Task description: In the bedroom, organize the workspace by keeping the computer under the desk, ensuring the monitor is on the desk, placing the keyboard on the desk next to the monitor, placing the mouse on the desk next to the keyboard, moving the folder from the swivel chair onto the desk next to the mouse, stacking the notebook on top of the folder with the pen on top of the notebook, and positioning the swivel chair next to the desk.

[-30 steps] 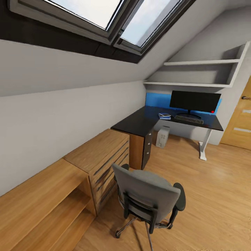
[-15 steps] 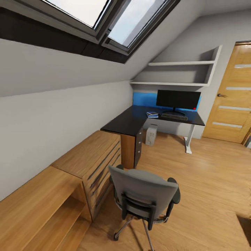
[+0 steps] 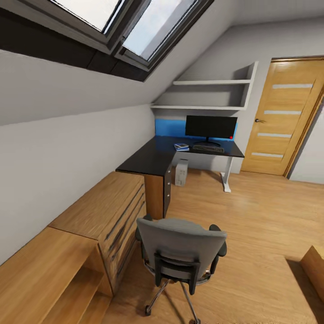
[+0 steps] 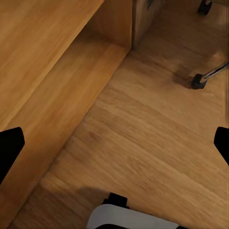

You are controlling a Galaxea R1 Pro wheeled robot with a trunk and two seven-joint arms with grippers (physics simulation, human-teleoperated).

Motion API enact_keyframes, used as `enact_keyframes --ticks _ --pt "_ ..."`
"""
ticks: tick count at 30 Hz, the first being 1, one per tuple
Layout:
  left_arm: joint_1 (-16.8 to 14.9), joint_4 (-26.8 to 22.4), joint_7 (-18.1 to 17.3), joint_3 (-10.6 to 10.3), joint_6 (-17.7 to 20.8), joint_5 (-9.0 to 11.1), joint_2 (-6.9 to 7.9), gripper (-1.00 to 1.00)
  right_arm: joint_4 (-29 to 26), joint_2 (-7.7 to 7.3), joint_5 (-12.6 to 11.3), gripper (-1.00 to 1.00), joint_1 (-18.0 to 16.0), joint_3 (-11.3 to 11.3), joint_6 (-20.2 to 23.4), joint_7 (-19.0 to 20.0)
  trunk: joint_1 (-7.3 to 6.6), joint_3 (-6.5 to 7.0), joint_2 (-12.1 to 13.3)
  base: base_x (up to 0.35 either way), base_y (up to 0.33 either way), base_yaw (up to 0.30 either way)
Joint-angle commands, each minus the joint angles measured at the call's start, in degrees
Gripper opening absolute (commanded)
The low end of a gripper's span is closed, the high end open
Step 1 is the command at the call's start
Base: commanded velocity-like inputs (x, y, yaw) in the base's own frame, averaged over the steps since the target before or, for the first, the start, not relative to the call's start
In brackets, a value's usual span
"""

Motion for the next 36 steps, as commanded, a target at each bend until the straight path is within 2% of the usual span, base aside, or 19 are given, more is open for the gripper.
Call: enact_keyframes --ticks 1,9,23,30,36 --pt "0.0 0.0 0.4 -0.5 -0.2 0.3 0.03 1.0 0.0 0.02 0.0 1.0 0.0 0.5 0.0 -0.5 0.01 -0.08 -0.1 0.014 0.025 -0.278" --pt "0.0 0.0 0.4 -0.6 -0.2 0.2 0.0 1.0 0.0 0.02 0.0 1.0 0.0 0.5 0.0 -0.5 0.01 -0.08 -0.1 0.004 0.047 -0.278" --pt "0.0 0.0 0.4 -0.9 -0.1 0.1 -0.05 1.0 0.0 0.02 0.1 1.0 0.0 0.6 -0.1 -0.5 0.01 -0.08 -0.1 0.0 0.244 -0.279" --pt "0.0 0.0 0.4 -0.9 -0.1 0.1 -0.04 1.0 0.0 0.02 0.1 1.0 0.0 0.6 -0.1 -0.5 0.01 -0.08 -0.1 0.0 0.063 -0.267" --pt "0.0 0.0 0.4 -0.9 -0.1 0.1 0.01 1.0 0.0 0.02 0.1 1.0 0.0 0.6 -0.1 -0.5 0.01 -0.08 -0.1 -0.124 0.038 -0.101"
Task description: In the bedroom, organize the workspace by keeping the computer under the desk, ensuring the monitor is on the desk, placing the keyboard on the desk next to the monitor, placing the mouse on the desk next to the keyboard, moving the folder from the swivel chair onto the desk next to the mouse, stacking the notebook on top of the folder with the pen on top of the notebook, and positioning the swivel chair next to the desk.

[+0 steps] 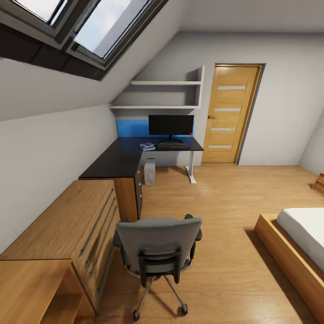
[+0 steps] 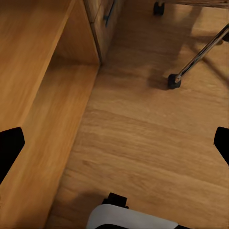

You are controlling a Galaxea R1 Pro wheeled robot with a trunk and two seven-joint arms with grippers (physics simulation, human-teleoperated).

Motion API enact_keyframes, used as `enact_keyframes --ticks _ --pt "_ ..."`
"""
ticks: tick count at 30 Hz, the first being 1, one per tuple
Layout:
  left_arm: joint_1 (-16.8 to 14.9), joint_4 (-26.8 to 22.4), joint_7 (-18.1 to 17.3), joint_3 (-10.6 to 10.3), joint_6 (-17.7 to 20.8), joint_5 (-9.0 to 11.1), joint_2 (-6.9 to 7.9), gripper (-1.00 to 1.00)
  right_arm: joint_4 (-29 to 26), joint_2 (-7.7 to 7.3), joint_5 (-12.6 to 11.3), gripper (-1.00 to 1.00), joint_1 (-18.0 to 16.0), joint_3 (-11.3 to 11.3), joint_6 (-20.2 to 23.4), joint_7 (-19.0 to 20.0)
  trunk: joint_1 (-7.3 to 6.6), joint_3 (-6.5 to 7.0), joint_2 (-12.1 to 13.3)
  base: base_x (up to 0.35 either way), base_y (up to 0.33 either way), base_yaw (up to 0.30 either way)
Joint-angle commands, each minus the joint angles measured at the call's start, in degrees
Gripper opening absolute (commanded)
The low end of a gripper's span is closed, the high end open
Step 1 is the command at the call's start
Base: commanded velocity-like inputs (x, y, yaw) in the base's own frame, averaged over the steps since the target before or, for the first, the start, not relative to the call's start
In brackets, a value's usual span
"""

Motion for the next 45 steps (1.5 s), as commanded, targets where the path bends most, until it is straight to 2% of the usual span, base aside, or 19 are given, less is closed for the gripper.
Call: enact_keyframes --ticks 1,15,17,20,45 --pt "0.0 0.0 0.4 -0.5 -0.2 0.3 0.02 1.0 0.0 0.01 0.0 1.0 0.0 0.5 -0.1 -0.5 -0.02 -0.08 -0.1 -0.173 0.039 -0.017" --pt "0.0 -0.5 0.6 -0.5 -0.3 0.4 -0.31 1.0 0.0 -0.09 0.0 1.0 0.0 0.4 -0.1 -0.5 -0.02 -0.08 -0.1 -0.039 0.009 -0.004" --pt "0.0 -0.6 0.9 -0.3 -0.2 0.5 -1.17 1.0 0.0 -0.16 0.1 1.0 0.0 0.4 -0.1 -0.5 0.42 -0.44 -0.9 -0.002 0.0 0.0" --pt "0.0 -0.6 1.0 -0.3 -0.1 0.6 -1.65 1.0 0.0 -0.22 0.1 1.0 0.0 0.5 -0.1 -0.4 1.08 -0.97 -2.1 0.0 0.0 0.0" --pt "0.0 -0.6 1.2 -0.2 0.4 0.6 -1.88 1.0 -0.1 -0.11 0.0 1.0 0.0 0.3 -0.1 -0.6 6.57 -5.46 -12.1 0.0 0.0 0.0"
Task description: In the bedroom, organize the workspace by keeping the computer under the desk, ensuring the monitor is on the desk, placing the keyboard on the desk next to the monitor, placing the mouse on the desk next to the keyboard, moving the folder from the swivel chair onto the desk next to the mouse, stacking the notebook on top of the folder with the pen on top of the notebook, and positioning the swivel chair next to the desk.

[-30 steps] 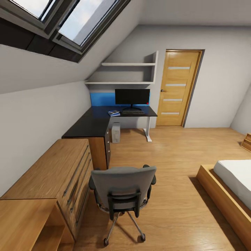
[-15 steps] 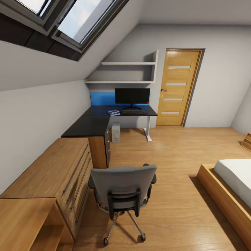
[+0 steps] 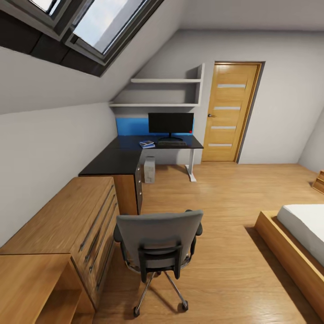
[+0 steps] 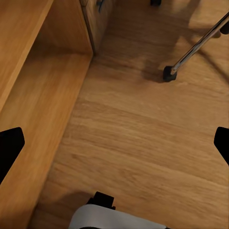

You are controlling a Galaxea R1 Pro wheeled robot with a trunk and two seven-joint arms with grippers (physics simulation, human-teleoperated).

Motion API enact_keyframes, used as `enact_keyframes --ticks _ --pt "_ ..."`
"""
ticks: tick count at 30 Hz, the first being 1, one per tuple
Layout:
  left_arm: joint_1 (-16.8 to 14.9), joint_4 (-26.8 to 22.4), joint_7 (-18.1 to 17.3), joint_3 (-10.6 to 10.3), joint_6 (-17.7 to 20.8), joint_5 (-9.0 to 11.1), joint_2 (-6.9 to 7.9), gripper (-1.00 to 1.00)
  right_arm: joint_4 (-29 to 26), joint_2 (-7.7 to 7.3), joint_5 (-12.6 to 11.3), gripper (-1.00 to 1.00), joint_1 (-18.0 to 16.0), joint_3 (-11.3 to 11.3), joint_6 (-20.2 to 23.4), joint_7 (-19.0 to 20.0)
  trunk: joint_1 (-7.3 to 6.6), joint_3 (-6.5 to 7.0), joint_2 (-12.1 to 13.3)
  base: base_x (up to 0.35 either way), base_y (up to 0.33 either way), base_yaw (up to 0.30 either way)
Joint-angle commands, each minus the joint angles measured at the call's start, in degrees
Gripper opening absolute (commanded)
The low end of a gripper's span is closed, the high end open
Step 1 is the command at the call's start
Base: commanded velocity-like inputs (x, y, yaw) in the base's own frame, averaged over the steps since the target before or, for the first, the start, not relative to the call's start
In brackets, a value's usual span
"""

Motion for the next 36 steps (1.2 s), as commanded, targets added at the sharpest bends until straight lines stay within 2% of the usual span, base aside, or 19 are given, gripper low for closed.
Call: enact_keyframes --ticks 1,26,36 --pt "0.0 0.0 0.5 -0.5 -0.2 0.2 0.03 1.0 0.0 0.03 0.0 1.0 0.0 0.5 -0.1 -0.6 0.23 -0.25 -0.5 0.0 0.0 0.0" --pt "0.0 -0.1 0.5 -0.4 -0.2 0.5 0.12 1.0 0.1 0.34 0.0 1.0 0.0 0.8 -0.1 -0.5 5.72 -4.74 -10.5 0.0 0.0 0.0" --pt "0.0 -3.0 0.3 -0.4 -0.2 0.9 0.06 1.0 0.1 0.01 -0.1 1.0 0.0 0.6 0.0 -0.5 7.92 -6.54 -14.5 0.0 0.0 0.0"
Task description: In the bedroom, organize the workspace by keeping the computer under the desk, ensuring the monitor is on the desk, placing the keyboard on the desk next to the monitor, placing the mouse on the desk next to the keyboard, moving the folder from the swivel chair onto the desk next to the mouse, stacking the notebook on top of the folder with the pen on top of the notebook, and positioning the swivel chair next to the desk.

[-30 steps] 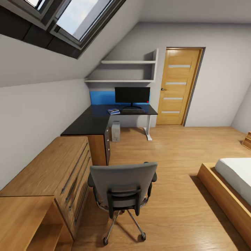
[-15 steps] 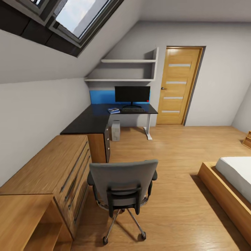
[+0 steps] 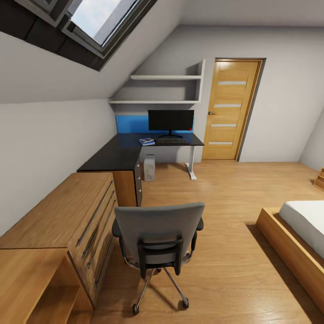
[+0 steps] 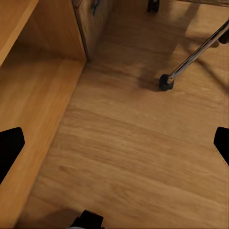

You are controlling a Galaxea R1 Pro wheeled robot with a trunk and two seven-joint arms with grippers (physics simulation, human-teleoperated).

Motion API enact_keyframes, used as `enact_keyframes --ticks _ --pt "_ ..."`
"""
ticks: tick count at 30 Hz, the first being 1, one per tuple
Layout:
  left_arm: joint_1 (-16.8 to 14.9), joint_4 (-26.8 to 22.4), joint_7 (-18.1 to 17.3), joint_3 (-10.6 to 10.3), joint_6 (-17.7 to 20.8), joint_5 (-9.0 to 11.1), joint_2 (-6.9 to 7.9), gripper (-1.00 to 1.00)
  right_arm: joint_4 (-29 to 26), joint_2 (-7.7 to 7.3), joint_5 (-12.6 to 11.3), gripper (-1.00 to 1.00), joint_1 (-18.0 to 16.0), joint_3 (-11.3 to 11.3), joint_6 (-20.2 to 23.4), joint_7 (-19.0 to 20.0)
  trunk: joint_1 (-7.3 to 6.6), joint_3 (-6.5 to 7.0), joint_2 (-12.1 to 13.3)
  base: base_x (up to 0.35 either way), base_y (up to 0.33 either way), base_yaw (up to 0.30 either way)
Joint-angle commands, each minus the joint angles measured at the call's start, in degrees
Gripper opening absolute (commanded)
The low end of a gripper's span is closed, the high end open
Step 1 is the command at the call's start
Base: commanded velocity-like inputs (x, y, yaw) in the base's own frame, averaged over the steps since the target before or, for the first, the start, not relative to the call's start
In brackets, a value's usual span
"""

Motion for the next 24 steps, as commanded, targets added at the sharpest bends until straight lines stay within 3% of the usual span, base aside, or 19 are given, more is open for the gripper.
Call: enact_keyframes --ticks 1,7,17,24 --pt "0.0 -0.1 0.4 -0.5 -0.2 0.3 0.06 1.0 0.0 0.0 0.0 1.0 0.0 0.5 0.0 -0.5 0.22 -0.25 -0.4 0.0 0.0 0.0" --pt "0.0 -0.1 0.4 -0.5 -0.1 0.3 0.16 1.0 0.0 -0.03 0.0 1.0 0.0 0.4 0.0 -0.5 1.54 -1.32 -2.9 0.004 0.141 0.0" --pt "0.0 -0.1 0.5 -0.5 -0.1 0.3 0.1 1.0 0.0 -0.03 0.1 1.0 0.0 0.6 0.0 -0.5 3.74 -3.12 -6.9 0.001 0.014 0.0" --pt "0.0 -0.1 0.5 -0.6 -0.1 0.3 0.14 1.0 0.0 -0.03 0.1 1.0 0.0 0.6 0.0 -0.5 5.28 -4.37 -9.7 0.0 0.171 0.0"
